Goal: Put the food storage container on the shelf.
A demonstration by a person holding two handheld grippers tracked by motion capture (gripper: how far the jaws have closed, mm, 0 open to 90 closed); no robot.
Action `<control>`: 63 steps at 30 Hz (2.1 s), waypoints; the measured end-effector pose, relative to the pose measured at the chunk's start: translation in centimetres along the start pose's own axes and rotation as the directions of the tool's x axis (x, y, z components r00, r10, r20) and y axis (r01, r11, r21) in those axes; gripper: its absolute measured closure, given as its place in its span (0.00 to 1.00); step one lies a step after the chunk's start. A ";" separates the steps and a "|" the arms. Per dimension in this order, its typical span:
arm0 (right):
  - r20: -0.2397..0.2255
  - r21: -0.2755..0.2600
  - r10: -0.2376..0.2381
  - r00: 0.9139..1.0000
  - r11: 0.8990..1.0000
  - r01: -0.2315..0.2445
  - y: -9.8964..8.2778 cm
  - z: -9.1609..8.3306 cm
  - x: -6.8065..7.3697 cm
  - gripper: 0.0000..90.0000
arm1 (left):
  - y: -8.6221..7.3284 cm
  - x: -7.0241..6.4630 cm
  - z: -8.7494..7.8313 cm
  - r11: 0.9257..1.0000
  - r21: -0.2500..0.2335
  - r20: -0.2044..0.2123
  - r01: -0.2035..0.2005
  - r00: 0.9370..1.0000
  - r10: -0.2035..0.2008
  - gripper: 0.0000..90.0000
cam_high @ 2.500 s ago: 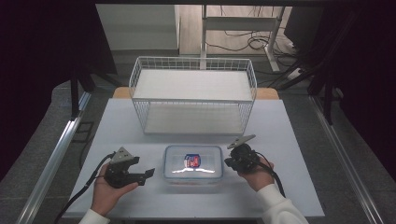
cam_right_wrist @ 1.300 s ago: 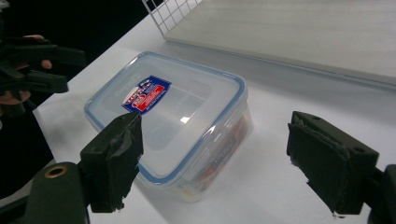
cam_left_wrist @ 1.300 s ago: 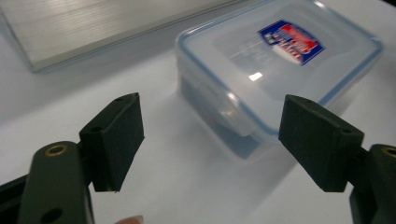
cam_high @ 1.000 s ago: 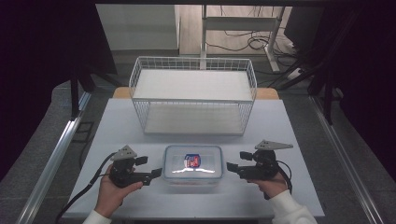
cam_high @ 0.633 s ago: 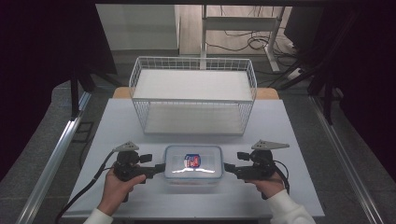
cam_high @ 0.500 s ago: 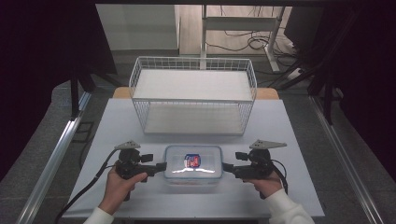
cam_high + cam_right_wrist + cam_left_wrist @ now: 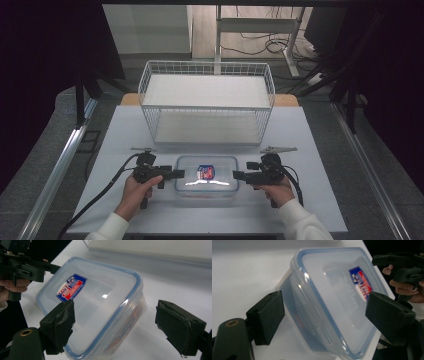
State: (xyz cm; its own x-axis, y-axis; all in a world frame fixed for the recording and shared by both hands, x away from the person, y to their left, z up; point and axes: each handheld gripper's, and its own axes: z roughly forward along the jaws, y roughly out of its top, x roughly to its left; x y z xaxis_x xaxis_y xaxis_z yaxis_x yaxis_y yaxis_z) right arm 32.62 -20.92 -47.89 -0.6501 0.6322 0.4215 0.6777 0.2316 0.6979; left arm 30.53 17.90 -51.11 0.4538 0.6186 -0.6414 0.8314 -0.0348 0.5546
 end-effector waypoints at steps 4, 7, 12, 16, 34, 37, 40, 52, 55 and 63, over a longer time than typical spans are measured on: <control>-0.013 0.035 0.009 1.000 0.999 -0.008 -0.2 1.0 -0.2 0.18 | -0.1 0.4 0.6 1.000 0.030 0.007 -0.003 1.000 0.003 0.18; -0.026 0.056 0.019 0.999 0.998 -0.018 -0.3 1.5 -0.3 0.19 | -0.4 0.5 1.0 0.999 0.043 0.033 0.003 0.999 -0.004 0.23; -0.064 0.086 0.075 0.995 0.994 -0.069 -0.6 2.5 -0.5 0.24 | -0.6 0.4 1.1 0.999 0.042 0.061 0.012 0.998 -0.015 0.29; -0.107 0.110 0.152 0.983 0.984 -0.140 -0.8 2.8 -0.7 0.29 | -0.6 0.4 0.9 0.999 0.041 0.061 0.022 0.998 -0.025 0.31; -0.156 0.066 0.272 0.950 0.962 -0.265 -1.6 0.4 -0.2 0.58 | -1.6 -1.1 -1.2 1.000 -0.022 0.060 0.016 0.998 -0.015 0.51; -0.151 0.058 0.261 0.954 0.965 -0.255 -1.6 0.2 0.0 0.58 | -1.6 -1.4 -1.5 0.999 -0.034 0.060 0.008 0.998 -0.006 0.52; -0.147 0.048 0.258 0.955 0.966 -0.254 -1.6 0.2 0.1 0.58 | -1.6 -1.6 -1.5 0.999 -0.039 0.054 0.002 0.999 0.000 0.53; -0.140 0.012 0.217 0.966 0.976 -0.217 -1.0 -0.6 0.6 0.58 | -1.1 -2.6 -2.0 0.997 -0.060 0.040 -0.038 0.998 0.041 0.53; -0.137 0.001 0.206 0.969 0.978 -0.208 -0.7 -0.8 0.7 0.58 | -0.9 -2.6 -2.1 0.997 -0.067 0.047 -0.042 0.998 0.045 0.53; -0.121 -0.021 0.178 0.977 0.983 -0.182 -0.2 -1.1 0.7 0.58 | -0.1 -2.5 -1.9 0.995 -0.076 0.050 -0.059 0.997 0.063 0.54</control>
State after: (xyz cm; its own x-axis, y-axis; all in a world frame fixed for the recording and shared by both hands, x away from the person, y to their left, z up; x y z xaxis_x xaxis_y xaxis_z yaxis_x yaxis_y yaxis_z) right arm 31.64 -21.29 -47.13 -0.5559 0.5688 0.6062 0.7772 0.0970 0.6217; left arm 28.68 17.85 -48.59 0.5205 0.5755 -0.6308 0.7765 -0.0117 0.6300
